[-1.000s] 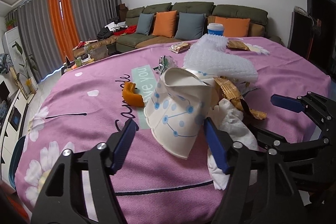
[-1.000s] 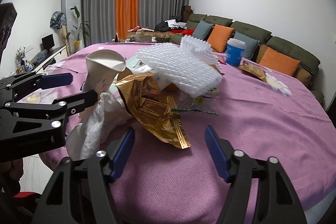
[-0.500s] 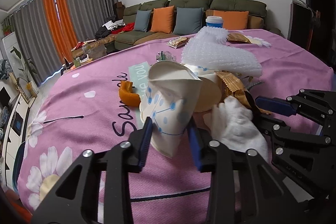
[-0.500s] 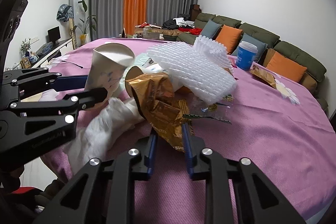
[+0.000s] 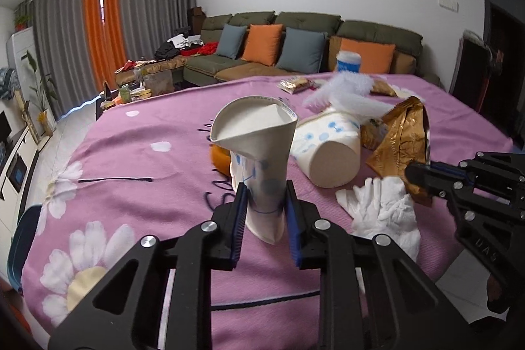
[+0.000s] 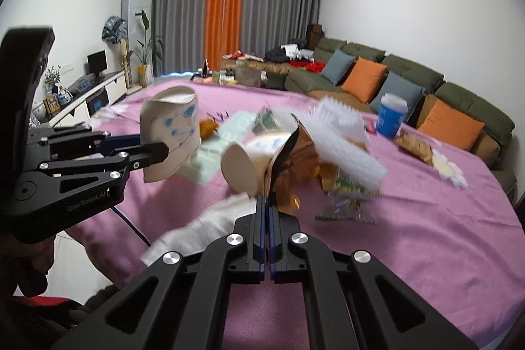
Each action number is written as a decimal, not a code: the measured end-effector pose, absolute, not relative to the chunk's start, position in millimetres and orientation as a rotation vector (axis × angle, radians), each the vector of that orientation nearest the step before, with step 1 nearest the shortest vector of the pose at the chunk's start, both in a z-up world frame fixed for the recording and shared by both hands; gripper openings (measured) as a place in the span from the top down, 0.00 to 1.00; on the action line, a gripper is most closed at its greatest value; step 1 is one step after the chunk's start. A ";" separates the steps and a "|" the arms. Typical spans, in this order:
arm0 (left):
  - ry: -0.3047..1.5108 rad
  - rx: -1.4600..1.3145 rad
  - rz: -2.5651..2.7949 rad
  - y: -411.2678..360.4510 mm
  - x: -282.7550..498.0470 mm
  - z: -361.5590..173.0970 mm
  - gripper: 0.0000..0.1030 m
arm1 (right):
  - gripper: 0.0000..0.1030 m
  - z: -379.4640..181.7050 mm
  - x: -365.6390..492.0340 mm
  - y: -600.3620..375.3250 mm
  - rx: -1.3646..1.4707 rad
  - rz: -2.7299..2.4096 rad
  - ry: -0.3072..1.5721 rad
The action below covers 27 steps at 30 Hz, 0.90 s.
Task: Collect trash
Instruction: 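Grasp the white paper cup with the left tool while the right tool grasps the gold foil wrapper, then carry cup and wrapper to the blue bin and open both tools to drop them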
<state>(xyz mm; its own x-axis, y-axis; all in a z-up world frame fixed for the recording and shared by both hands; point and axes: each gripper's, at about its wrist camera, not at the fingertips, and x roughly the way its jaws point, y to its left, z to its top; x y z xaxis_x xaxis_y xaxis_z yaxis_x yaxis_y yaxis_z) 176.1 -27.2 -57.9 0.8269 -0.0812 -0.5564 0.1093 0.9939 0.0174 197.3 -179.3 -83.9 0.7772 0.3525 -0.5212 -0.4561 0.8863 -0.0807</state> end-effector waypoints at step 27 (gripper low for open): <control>0.388 -0.125 0.298 153.2 79.2 -5.2 0.78 | 1.00 -7.3 206.3 -17.9 -0.274 0.840 0.315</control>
